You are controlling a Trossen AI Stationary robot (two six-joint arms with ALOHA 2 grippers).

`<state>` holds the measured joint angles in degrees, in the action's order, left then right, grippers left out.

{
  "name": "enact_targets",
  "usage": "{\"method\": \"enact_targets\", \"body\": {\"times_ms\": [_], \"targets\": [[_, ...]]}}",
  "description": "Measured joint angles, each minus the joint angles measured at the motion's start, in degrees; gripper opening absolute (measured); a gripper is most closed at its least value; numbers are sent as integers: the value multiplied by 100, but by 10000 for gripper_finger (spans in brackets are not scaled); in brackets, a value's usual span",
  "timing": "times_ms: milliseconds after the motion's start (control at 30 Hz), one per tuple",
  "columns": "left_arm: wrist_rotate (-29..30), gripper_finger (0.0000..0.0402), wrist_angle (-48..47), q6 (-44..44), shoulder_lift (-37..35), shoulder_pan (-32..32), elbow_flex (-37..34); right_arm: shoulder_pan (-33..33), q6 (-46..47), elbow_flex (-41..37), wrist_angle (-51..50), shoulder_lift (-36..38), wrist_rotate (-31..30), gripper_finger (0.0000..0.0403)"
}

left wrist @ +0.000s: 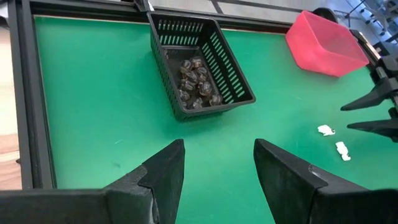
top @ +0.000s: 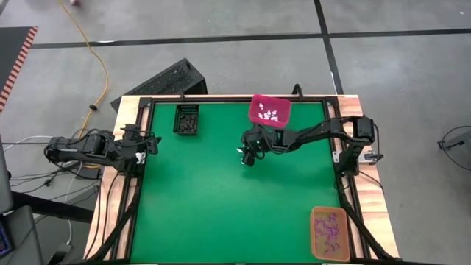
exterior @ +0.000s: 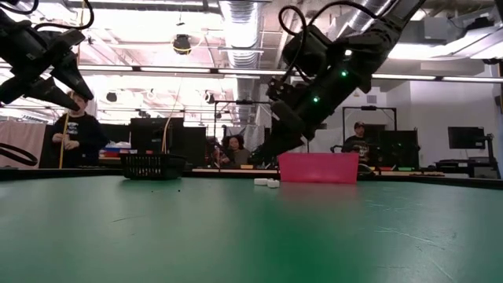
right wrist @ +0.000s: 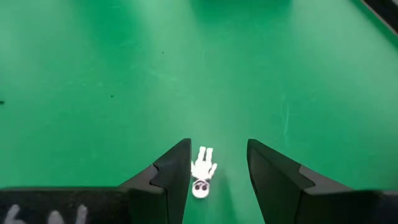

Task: Sort Halloween decoration
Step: Put the white skeleton toy into the pink bin

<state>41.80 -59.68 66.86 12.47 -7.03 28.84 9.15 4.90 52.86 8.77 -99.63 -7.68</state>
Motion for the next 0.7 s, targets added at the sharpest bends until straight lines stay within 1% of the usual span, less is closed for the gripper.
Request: {"method": "enact_targets", "body": {"times_ms": [200,267,400,600,700], "targets": [[-7,183,0,12,0,0,0,-2,106,-177,289,-19,-4,184],[-9,183,0,17,0,0,0,-2,87,-165,556,-179,-13,184],[-59,183,2,95,2,0,0,-15,224,-66,698,-598,-9,184],[-69,183,-4,127,1,0,-2,-7,529,49,700,-918,-8,183],[-87,183,-4,138,2,0,-2,-17,592,60,612,-929,-11,173]]}}
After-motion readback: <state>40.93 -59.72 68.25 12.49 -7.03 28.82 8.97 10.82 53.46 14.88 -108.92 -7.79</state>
